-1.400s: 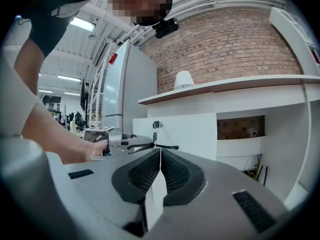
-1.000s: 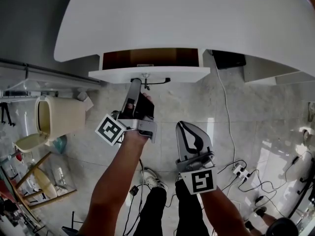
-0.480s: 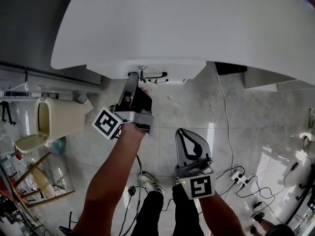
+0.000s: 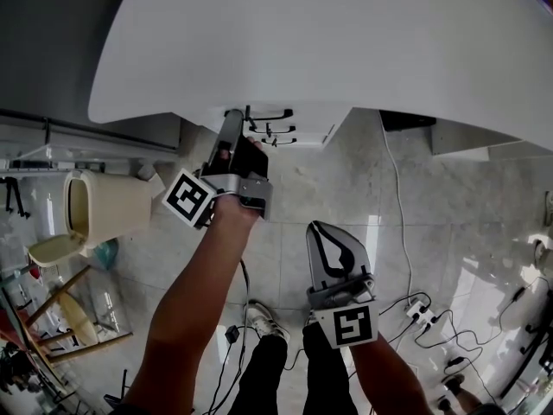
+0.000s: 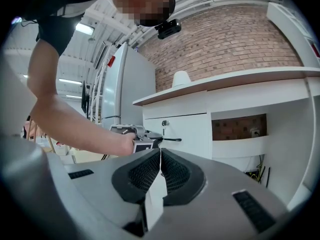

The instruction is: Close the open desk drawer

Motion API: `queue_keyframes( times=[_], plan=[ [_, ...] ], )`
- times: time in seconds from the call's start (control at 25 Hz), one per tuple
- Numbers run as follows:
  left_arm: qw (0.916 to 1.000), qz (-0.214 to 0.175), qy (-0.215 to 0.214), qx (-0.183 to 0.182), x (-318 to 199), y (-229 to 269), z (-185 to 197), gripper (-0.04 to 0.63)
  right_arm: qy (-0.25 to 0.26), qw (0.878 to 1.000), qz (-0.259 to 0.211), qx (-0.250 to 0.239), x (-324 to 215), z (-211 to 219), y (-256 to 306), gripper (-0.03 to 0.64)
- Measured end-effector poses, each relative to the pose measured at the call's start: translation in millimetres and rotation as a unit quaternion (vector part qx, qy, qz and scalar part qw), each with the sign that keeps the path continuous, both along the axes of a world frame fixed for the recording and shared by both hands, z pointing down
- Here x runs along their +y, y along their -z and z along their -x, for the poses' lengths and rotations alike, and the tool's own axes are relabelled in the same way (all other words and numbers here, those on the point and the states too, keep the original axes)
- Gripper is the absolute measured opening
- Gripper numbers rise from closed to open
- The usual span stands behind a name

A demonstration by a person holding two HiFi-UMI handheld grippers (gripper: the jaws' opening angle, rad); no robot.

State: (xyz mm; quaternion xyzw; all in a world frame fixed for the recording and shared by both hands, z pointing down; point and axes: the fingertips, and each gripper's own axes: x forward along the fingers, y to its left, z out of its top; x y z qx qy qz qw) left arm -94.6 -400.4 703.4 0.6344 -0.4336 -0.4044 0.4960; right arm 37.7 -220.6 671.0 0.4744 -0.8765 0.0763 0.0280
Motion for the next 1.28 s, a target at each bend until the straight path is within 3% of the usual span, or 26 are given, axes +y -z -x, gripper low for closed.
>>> queue_keyframes(
  times=[0.44, 0.92, 1.12, 1.28],
  plan=[
    [0.9999, 0.004, 0.013, 0.004, -20.6, 0.6, 0.8, 0.051, -0.003, 1.000, -0.013, 0.004, -13.8, -6.3, 6.7, 0.028],
    [0.9993, -0.024, -0.009, -0.027, -9.8, -3.0, -3.5, 0.063, 0.001, 1.000, -0.017, 0.002, -13.9, 3.4, 8.1, 0.028],
    [0.9955, -0.015, -0.036, -0.086, 19.0, -5.2, -7.8, 0.014, -0.009, 1.000, -0.017, 0.006, -10.0, -0.9, 13.8, 0.028],
    [0.9863, -0.013, -0.050, -0.157, 47.7, -4.6, -1.8, 0.008, -0.013, 1.000, -0.018, 0.005, -3.9, 2.2, 16.9, 0.028]
  ],
)
